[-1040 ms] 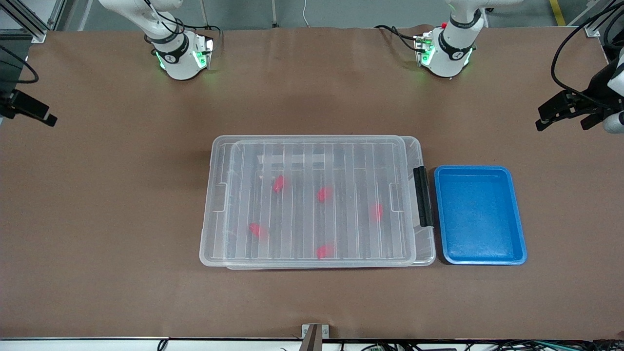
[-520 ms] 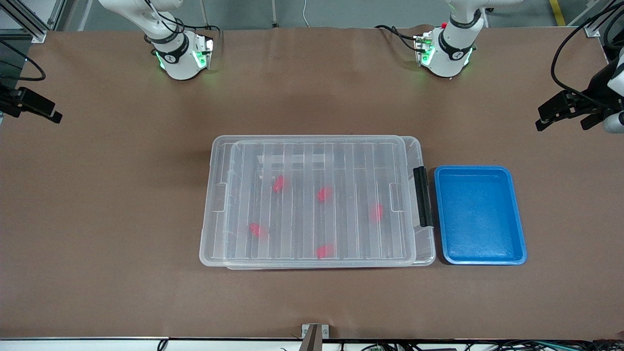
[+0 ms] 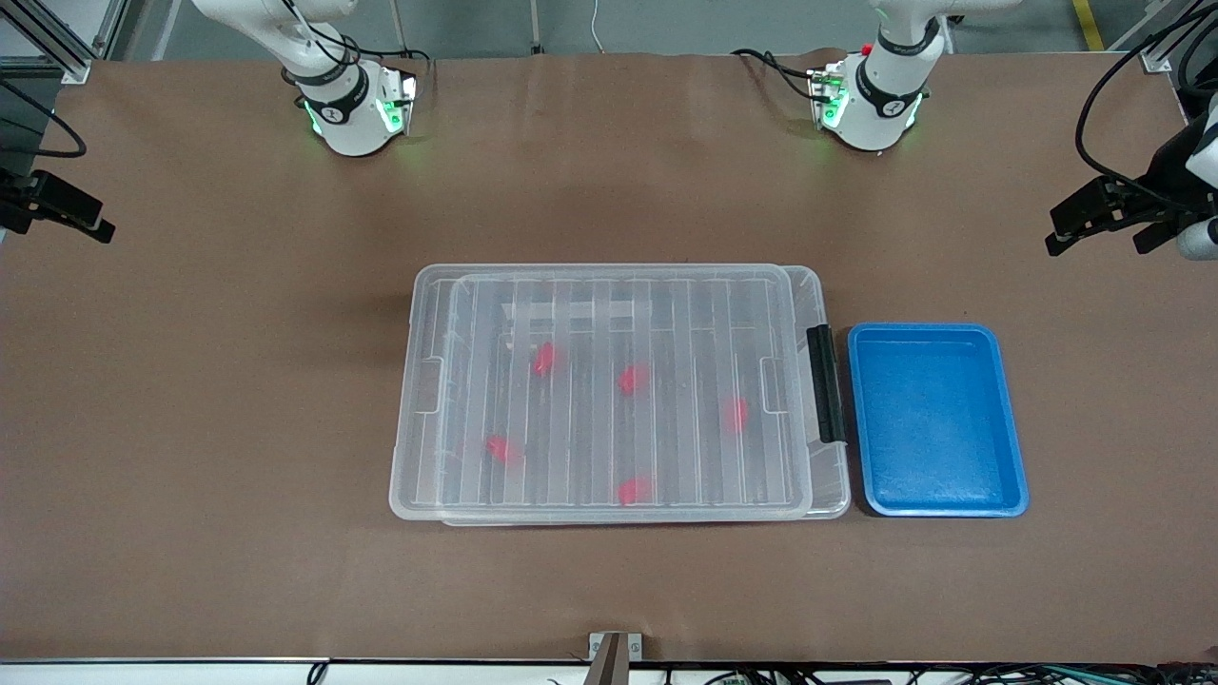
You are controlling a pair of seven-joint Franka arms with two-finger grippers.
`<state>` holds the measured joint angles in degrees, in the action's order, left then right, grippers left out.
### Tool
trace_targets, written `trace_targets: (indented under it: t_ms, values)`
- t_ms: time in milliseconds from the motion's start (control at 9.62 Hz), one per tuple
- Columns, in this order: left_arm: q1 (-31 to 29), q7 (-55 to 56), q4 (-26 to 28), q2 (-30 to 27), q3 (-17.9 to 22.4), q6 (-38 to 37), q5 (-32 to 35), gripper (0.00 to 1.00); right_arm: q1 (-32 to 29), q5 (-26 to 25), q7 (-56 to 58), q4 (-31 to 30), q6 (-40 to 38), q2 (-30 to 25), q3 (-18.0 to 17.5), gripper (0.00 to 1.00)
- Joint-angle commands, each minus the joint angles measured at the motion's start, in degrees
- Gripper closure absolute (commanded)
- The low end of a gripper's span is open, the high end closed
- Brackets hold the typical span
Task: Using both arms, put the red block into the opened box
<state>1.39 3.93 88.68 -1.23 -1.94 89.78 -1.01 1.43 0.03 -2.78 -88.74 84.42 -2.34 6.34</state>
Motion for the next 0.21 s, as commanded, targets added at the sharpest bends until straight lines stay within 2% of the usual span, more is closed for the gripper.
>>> trace_targets:
  t_ms: [0,104]
  values:
    - [-0.42,-0.94,1.14,0.70,-0.43,0.30,0.57,0.01,0.32,-0.82,0.50,-0.82,0.40,-0.91,-0.10,0.00]
    - [-0.42,-0.94,1.05,0.70,-0.43,0.30,0.57,0.01,0.32,-0.82,0.50,-0.82,0.40,-0.91,-0.10,0.00]
